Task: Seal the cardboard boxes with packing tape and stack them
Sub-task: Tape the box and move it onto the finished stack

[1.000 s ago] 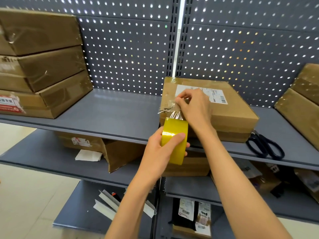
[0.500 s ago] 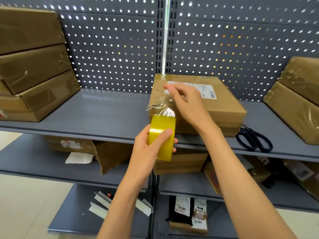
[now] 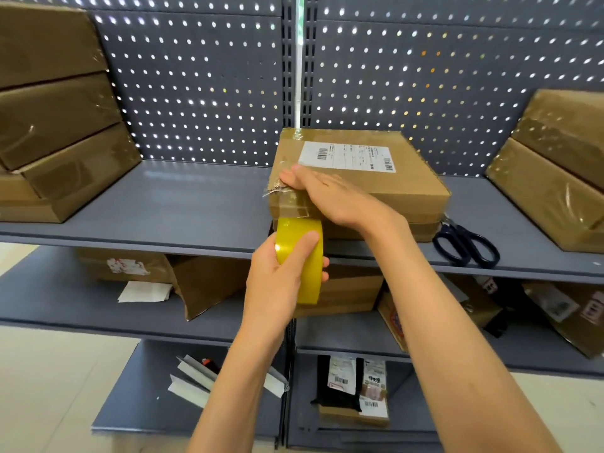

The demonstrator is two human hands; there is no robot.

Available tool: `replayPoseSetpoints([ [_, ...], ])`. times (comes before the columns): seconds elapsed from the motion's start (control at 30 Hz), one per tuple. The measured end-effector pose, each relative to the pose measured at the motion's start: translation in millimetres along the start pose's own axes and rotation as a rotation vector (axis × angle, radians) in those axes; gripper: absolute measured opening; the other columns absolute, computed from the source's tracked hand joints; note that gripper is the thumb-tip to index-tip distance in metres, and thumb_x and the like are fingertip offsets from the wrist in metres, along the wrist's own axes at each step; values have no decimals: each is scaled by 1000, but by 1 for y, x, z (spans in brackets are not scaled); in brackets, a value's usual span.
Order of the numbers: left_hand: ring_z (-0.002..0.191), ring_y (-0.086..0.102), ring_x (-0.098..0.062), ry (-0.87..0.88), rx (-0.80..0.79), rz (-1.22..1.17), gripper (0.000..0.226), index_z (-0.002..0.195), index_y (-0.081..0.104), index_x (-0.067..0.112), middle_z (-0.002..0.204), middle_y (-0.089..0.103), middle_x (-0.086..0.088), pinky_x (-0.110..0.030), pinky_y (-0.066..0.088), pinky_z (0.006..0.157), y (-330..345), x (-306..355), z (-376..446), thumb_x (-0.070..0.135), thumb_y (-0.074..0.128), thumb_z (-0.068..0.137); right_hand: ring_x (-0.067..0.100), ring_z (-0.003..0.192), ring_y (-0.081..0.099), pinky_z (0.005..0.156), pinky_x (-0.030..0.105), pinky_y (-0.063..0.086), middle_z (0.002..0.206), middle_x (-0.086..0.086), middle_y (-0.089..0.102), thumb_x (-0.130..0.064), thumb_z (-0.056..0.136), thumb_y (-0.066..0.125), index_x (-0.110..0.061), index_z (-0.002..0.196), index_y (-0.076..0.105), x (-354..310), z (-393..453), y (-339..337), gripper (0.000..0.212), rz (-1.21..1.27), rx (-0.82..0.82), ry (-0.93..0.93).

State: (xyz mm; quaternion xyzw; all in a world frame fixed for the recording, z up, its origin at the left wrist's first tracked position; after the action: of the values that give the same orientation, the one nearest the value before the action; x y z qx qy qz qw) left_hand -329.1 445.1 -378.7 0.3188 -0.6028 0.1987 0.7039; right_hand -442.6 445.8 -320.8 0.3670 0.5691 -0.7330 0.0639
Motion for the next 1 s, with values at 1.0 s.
replayPoseSetpoints([
  [1.0, 52, 64, -10, -14, -17, 35, 17, 96, 61, 14, 65, 70, 2, -25, 55, 55, -1, 1, -2, 30, 56, 93, 40, 114, 47, 91, 43, 39, 120, 24, 54, -25, 93, 61, 3, 119, 61, 182, -182, -100, 38, -243, 897, 701],
])
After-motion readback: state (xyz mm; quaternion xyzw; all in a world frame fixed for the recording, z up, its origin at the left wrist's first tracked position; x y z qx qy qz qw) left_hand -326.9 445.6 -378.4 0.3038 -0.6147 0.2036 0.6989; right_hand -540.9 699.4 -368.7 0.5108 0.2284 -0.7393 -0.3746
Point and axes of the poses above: each hand's wrist, its own z-axis towards the middle knuckle, its own y-axis out of the palm, x = y × z, the point moved 10 cm from there along z, towards the middle knuckle
